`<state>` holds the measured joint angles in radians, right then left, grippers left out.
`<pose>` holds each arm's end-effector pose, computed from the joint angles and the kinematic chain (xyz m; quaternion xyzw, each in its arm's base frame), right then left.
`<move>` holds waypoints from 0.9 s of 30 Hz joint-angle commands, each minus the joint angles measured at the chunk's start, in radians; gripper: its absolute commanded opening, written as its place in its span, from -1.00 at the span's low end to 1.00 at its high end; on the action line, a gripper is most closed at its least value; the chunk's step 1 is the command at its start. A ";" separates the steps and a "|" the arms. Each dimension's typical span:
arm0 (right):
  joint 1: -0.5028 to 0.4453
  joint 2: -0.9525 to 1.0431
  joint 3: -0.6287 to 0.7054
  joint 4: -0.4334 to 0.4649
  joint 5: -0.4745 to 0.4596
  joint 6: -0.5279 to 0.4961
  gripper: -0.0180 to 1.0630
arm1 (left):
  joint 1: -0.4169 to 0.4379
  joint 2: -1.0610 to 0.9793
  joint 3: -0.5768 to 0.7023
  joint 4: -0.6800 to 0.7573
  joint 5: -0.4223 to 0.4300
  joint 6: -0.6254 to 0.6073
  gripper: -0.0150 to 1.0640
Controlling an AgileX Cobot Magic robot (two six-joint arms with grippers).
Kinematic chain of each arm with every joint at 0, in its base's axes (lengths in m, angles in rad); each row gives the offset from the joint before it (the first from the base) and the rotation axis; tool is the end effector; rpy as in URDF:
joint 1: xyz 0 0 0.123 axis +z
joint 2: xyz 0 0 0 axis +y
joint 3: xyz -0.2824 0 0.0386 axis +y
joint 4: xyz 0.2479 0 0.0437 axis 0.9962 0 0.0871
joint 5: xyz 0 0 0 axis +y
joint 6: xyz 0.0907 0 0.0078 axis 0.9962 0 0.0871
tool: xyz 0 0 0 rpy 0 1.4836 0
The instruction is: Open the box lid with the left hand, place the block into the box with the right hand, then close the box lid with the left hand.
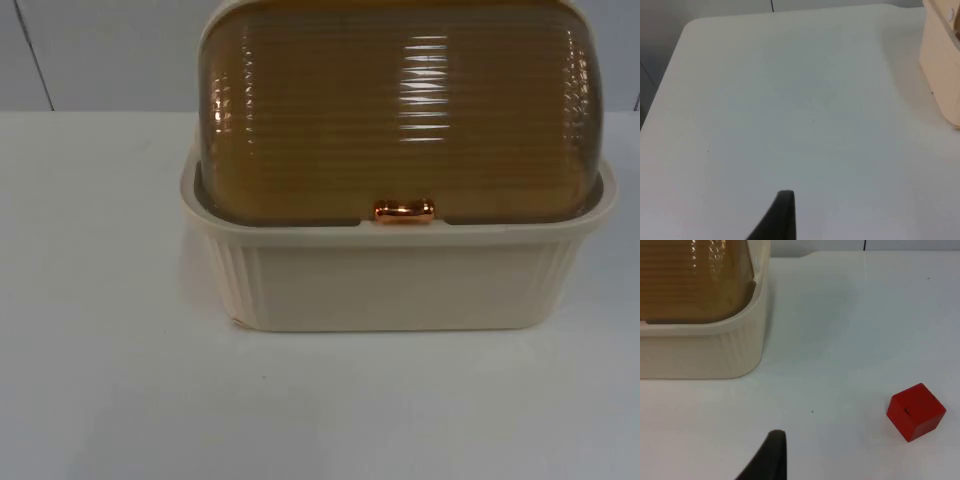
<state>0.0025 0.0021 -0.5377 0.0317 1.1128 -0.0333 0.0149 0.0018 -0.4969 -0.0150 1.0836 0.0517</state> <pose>-0.0112 0.0026 0.2834 -0.0167 0.8572 0.0079 0.5146 -0.0052 -0.0013 0.2745 0.0162 0.8602 0.0095 0.5096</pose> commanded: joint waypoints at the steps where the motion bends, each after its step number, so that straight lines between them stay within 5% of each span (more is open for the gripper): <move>1: -0.002 -0.002 0.001 -0.002 -0.019 -0.001 0.97 | -0.005 -0.002 0.002 0.002 -0.008 -0.007 0.96; 11: -0.002 -0.002 0.001 -0.002 -0.079 -0.001 0.97 | -0.005 -0.002 0.002 0.003 -0.008 -0.005 0.96; 22: -0.001 -0.002 -0.011 0.011 0.032 0.054 0.97 | -0.005 -0.002 0.000 0.003 -0.012 -0.052 0.96; 27: -0.002 0.065 -0.059 0.023 -0.004 0.033 0.97 | -0.005 0.030 -0.039 0.015 -0.065 -0.052 0.96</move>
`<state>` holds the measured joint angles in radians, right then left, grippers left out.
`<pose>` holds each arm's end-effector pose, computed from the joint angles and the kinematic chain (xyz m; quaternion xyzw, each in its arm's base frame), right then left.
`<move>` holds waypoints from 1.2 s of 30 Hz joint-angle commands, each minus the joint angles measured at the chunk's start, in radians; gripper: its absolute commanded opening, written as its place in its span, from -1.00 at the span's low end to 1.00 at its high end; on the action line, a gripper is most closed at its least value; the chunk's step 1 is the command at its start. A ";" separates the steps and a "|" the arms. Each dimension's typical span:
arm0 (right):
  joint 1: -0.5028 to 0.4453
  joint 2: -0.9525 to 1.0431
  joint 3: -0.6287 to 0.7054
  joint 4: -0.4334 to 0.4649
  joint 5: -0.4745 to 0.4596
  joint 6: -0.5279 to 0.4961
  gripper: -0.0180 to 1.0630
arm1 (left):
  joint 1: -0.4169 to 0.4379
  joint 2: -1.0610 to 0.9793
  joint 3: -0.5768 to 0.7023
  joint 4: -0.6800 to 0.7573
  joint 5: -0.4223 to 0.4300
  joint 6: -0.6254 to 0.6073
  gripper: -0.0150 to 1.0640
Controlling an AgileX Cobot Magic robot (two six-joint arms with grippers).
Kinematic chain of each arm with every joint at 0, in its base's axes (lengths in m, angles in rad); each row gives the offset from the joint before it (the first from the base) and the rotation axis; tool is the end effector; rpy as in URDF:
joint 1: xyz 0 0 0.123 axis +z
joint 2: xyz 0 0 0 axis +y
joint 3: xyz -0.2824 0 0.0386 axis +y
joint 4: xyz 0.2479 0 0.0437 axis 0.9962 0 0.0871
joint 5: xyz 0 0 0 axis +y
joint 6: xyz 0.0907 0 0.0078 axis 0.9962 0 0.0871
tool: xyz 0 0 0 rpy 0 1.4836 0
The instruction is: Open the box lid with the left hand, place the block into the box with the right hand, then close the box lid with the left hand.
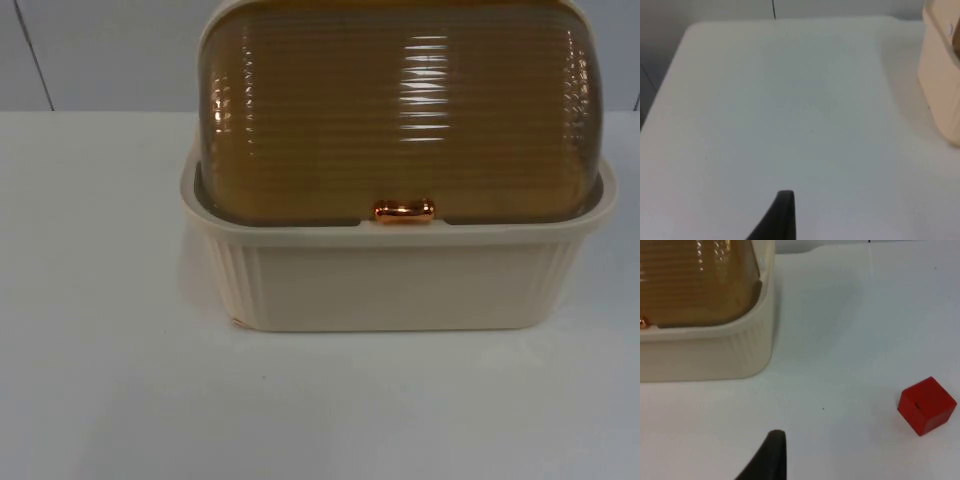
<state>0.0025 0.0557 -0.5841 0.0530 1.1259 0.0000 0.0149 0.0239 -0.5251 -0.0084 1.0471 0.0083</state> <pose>-0.0085 0.0043 0.2955 -0.0033 0.8624 0.0270 0.5055 -0.0034 -0.0007 0.2854 -0.0027 0.8493 0.0019 0.5278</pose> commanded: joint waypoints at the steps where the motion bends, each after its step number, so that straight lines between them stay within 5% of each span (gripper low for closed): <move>1: -0.002 0.024 -0.024 -0.005 -0.039 0.000 0.97 | -0.005 0.024 -0.025 0.015 -0.051 -0.014 0.96; 11: -0.002 0.210 -0.084 -0.038 -0.113 0.045 0.97 | -0.005 0.268 -0.116 0.037 -0.283 -0.014 0.96; 16: -0.001 0.319 -0.109 -0.115 -0.221 0.085 0.97 | -0.005 0.392 -0.148 0.018 -0.345 -0.014 0.96; 21: 0.034 0.447 -0.153 -0.162 -0.295 0.138 0.97 | -0.005 0.511 -0.150 0.022 -0.506 -0.014 0.96; 36: 0.055 0.633 -0.215 -0.179 -0.390 0.138 0.97 | -0.005 0.701 -0.150 -0.054 -0.601 -0.014 0.96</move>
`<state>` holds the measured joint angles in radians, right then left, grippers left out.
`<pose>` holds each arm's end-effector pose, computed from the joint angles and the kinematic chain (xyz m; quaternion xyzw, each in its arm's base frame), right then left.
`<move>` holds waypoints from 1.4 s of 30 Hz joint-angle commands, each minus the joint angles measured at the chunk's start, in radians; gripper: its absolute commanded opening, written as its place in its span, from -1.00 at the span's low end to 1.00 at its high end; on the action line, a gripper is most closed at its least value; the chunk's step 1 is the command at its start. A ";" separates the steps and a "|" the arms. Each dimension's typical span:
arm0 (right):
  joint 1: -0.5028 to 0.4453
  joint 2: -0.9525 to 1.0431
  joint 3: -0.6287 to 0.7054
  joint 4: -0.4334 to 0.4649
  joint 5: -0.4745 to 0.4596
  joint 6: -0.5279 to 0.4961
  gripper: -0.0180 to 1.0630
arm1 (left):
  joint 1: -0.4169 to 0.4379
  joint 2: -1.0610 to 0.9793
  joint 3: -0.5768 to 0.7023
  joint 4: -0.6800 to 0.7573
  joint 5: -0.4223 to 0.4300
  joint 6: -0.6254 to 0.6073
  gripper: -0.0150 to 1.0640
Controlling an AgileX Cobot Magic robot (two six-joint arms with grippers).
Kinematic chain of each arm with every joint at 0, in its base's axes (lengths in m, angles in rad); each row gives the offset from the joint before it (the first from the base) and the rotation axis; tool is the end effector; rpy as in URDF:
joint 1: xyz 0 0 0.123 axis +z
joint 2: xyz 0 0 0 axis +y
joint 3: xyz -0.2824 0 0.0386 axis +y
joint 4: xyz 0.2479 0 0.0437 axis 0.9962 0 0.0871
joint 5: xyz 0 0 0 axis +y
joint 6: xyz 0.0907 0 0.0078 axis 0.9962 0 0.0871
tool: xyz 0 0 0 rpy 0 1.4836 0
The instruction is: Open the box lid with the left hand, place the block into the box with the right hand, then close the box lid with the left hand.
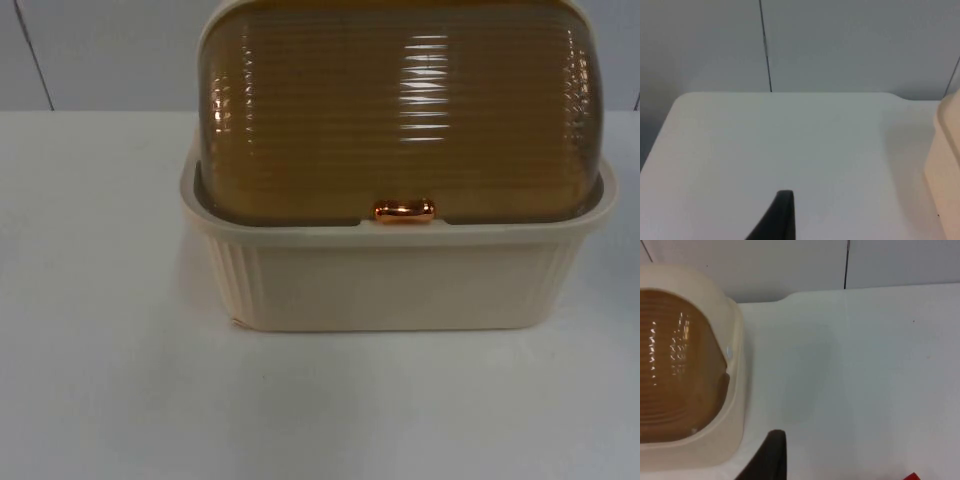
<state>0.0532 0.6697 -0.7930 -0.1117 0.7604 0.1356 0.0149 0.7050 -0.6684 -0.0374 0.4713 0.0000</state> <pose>0.1209 -0.0006 0.3551 0.0194 0.8711 -0.0071 0.4907 0.1423 0.0006 0.3327 -0.0156 0.8389 -0.0121 0.5439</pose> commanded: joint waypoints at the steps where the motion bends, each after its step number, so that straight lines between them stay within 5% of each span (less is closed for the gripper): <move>1: 0.004 0.028 -0.006 -0.014 -0.024 0.002 0.97 | -0.005 0.034 -0.007 -0.027 -0.025 -0.005 0.96; 14: 0.004 0.036 -0.006 -0.017 -0.026 0.002 0.97 | -0.005 0.156 -0.135 -0.122 0.023 0.113 0.96; 19: 0.004 0.036 -0.006 -0.017 -0.024 0.002 0.97 | -0.082 0.222 -0.166 -0.138 0.039 0.178 0.96; 30: 0.004 0.036 -0.006 -0.017 0.011 0.002 0.97 | -0.557 0.426 -0.175 -0.040 0.034 0.212 0.96; 35: 0.004 0.036 -0.006 -0.017 0.020 0.002 0.97 | -0.809 0.555 -0.175 0.217 -0.053 0.212 0.96; 42: 0.004 0.036 -0.006 -0.024 0.020 0.002 0.97 | -0.969 0.663 -0.177 0.579 -0.131 0.189 0.96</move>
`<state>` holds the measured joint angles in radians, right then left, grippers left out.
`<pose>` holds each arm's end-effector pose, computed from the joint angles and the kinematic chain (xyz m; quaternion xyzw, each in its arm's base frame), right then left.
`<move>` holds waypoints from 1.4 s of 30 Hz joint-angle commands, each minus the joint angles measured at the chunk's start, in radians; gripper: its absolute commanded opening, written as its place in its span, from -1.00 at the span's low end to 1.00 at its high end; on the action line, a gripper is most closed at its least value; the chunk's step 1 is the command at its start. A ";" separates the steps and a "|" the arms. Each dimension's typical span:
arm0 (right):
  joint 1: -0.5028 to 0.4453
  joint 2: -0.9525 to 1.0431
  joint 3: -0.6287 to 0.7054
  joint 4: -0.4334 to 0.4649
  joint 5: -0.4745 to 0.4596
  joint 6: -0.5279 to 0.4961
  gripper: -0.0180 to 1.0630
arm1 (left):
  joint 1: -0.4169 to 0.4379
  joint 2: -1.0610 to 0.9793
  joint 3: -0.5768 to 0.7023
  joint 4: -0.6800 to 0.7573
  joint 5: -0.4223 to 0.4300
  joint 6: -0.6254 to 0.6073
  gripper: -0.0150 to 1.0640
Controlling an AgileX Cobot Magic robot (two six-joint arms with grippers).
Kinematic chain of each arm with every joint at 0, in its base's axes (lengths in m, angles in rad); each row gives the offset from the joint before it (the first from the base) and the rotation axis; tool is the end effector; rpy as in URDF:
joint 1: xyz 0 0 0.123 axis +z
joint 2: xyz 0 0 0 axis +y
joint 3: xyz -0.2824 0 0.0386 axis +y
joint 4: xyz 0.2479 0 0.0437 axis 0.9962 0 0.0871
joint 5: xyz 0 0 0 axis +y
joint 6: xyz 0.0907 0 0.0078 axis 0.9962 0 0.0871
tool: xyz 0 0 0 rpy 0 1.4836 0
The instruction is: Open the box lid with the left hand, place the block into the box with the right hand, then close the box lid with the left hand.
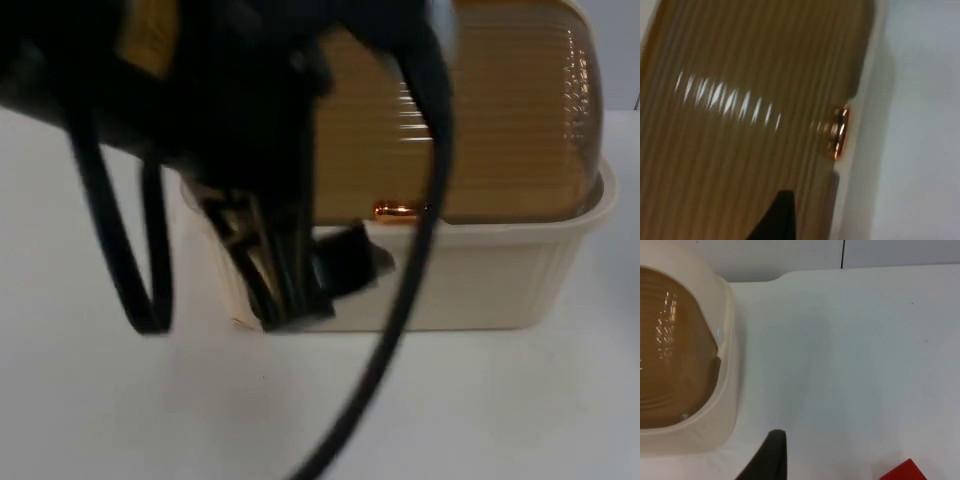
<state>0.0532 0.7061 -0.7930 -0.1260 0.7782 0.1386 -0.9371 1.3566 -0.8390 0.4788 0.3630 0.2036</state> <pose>0.1283 -0.0012 0.3493 0.0186 0.8837 -0.0153 0.4674 0.1779 -0.2168 0.2608 0.6312 0.6632 0.0191 0.4018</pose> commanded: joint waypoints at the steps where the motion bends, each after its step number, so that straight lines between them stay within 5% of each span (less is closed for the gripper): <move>1: 0.004 -0.001 -0.006 -0.015 0.002 -0.001 0.97 | -0.028 0.030 -0.009 0.098 -0.026 -0.019 0.96; 8: 0.004 -0.001 -0.006 -0.028 0.002 -0.001 0.97 | -0.075 0.141 -0.024 0.491 -0.007 -0.058 0.96; 10: 0.004 -0.001 -0.006 -0.031 0.002 -0.001 0.97 | -0.087 0.163 -0.024 0.610 0.015 -0.161 0.96; 14: 0.004 -0.001 -0.006 -0.055 -0.008 -0.001 0.97 | -0.127 0.229 -0.024 1.025 0.087 -0.582 0.96; 15: 0.004 -0.001 -0.006 -0.055 -0.008 -0.001 0.97 | -0.127 0.229 -0.024 1.025 0.087 -0.582 0.96; 18: 0.004 -0.001 -0.006 -0.086 -0.010 0.003 0.97 | -0.167 0.272 -0.024 1.266 0.182 -0.881 0.96; 23: 0.004 -0.001 -0.006 -0.088 -0.010 0.003 0.97 | -0.182 0.311 -0.017 1.266 0.222 -1.034 0.96; 42: 0.004 -0.001 -0.006 -0.086 -0.018 0.003 0.97 | -0.178 0.410 -0.015 1.266 0.222 -0.997 0.96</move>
<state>0.0532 0.7061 -0.7930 -0.2096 0.7700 0.1386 -1.1131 1.7627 -0.8561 1.7407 0.5802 -0.7820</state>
